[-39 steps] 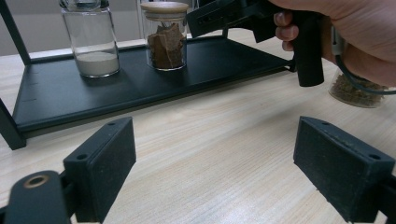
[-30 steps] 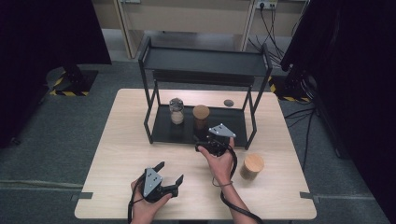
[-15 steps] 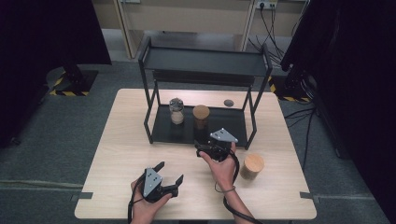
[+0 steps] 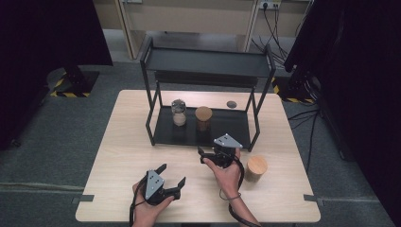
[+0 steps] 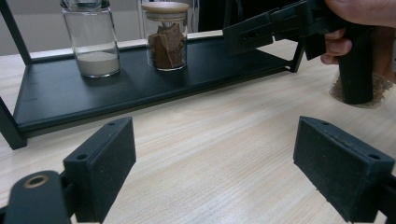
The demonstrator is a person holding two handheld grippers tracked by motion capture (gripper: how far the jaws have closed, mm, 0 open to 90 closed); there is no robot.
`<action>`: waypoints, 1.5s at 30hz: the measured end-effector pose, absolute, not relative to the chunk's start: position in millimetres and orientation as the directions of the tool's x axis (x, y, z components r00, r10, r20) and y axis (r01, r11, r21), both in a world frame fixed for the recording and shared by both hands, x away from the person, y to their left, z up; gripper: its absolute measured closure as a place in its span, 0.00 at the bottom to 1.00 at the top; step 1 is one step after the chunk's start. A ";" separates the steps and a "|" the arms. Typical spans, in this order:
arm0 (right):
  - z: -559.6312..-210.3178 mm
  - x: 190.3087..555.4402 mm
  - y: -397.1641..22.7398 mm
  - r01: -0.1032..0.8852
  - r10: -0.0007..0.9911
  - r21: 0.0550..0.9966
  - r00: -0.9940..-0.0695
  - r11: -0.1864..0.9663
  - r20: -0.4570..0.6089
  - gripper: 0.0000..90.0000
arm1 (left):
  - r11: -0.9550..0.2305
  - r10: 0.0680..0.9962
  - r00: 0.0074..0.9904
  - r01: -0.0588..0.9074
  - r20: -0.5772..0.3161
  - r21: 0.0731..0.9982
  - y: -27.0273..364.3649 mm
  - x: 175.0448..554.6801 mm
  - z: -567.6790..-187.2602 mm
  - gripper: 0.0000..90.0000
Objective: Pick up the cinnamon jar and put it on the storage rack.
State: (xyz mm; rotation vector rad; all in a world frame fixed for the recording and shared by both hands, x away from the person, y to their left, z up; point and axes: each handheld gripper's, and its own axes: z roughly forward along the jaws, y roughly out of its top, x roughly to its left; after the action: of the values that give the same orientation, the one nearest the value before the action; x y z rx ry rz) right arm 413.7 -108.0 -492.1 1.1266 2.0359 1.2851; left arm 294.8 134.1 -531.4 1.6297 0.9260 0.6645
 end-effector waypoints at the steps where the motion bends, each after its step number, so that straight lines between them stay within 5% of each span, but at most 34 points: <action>1: -492.3 412.8 -108.4 0.389 0.837 0.895 -0.547 0.221 0.031 0.03 | -0.101 0.842 0.538 0.231 -0.040 0.968 134.1 294.8 -531.4 0.14; 45: -504.3 366.0 -124.8 0.376 0.796 0.884 -0.605 0.279 0.006 0.03 | -0.098 0.844 0.535 0.232 -0.043 0.968 134.1 294.9 -531.5 0.14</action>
State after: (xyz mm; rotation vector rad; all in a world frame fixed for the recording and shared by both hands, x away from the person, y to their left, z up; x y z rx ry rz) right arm 366.0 -124.8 -504.3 1.0532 2.1135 1.2763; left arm 294.9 134.1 -531.5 1.6261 0.9302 0.6656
